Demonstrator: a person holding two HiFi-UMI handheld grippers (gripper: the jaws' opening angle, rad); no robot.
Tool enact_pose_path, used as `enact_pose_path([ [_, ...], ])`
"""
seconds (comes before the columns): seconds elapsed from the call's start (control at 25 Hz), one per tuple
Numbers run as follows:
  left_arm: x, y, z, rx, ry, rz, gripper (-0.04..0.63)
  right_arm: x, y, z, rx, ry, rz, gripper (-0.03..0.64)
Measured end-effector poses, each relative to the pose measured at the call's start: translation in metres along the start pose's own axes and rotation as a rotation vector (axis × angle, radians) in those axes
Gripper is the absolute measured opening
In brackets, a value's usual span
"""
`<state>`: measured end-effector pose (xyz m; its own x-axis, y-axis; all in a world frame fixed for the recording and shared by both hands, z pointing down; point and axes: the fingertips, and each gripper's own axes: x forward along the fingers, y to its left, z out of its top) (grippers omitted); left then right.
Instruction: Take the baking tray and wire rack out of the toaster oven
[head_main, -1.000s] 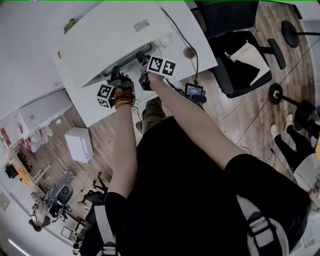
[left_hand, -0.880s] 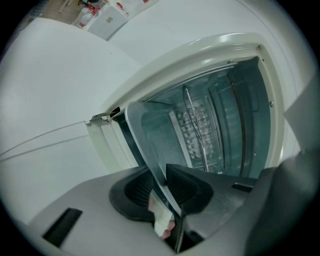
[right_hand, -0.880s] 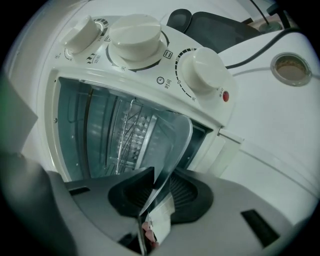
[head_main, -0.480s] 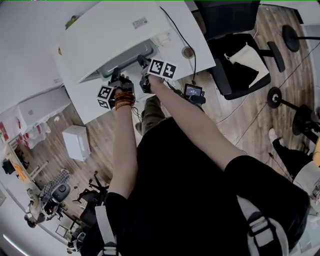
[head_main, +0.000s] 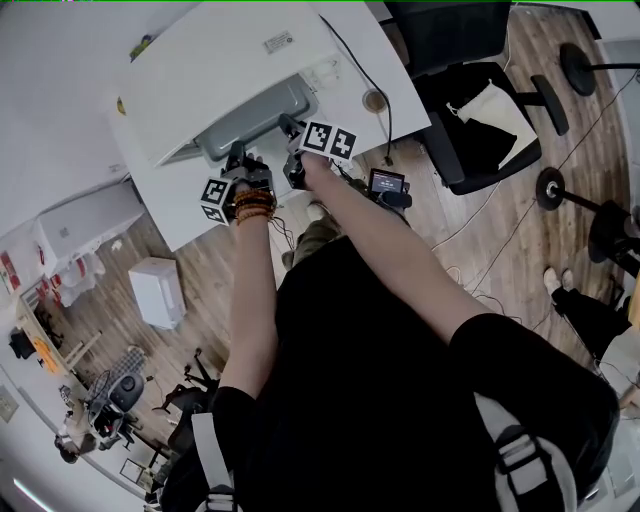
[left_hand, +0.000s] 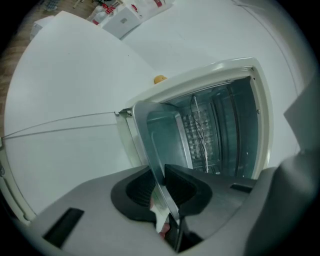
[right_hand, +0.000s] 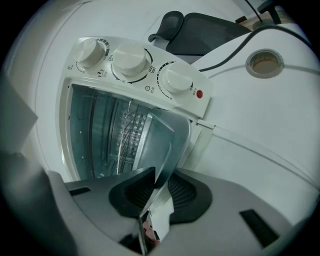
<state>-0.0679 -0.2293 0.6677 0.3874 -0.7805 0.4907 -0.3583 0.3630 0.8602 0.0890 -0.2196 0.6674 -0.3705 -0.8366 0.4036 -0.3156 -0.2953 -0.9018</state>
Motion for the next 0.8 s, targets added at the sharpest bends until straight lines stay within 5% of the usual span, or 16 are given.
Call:
enact_pose_path([
  [0.8,-0.022,0.012,-0.014,-0.052,0.057,-0.009,0.069,-0.023,-0.007,-0.015,0.000,-0.024,-0.038,0.089],
])
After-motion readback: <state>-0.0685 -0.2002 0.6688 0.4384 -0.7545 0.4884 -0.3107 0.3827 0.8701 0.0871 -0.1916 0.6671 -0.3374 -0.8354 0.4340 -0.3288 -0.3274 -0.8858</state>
